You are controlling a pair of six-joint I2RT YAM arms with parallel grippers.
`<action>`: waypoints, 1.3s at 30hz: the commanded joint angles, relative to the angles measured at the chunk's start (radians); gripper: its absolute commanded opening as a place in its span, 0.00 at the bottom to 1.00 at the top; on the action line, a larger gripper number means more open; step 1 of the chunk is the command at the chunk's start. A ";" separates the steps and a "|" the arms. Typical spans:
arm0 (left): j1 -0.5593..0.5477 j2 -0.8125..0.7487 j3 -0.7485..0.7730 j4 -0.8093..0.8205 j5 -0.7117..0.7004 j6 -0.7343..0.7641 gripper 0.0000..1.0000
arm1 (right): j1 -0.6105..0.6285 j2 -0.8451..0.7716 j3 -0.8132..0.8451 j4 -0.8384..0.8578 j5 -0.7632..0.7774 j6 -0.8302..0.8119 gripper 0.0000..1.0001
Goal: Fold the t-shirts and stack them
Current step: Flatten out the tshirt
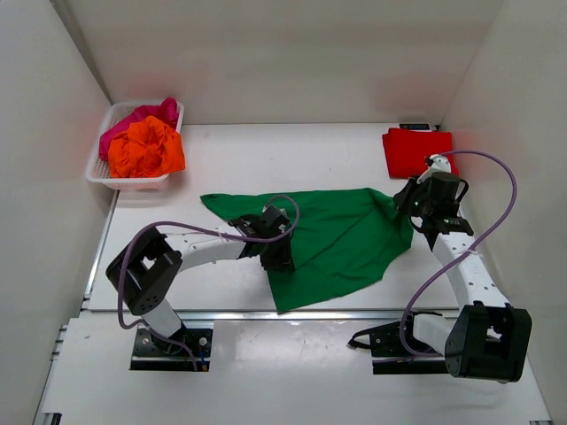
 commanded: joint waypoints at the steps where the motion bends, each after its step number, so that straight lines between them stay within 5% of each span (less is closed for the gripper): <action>1: 0.001 -0.016 0.016 0.006 -0.041 -0.015 0.44 | -0.015 -0.034 -0.007 0.065 -0.022 0.004 0.00; 25: -0.011 0.131 0.138 -0.016 -0.066 -0.008 0.43 | -0.021 -0.035 -0.024 0.074 -0.040 0.015 0.00; 33: -0.022 0.136 0.146 -0.010 -0.069 -0.007 0.00 | -0.025 -0.031 -0.024 0.082 -0.048 0.012 0.00; 39: 0.107 -0.017 0.263 -0.096 -0.066 0.100 0.00 | -0.088 -0.031 0.111 -0.014 -0.173 0.006 0.00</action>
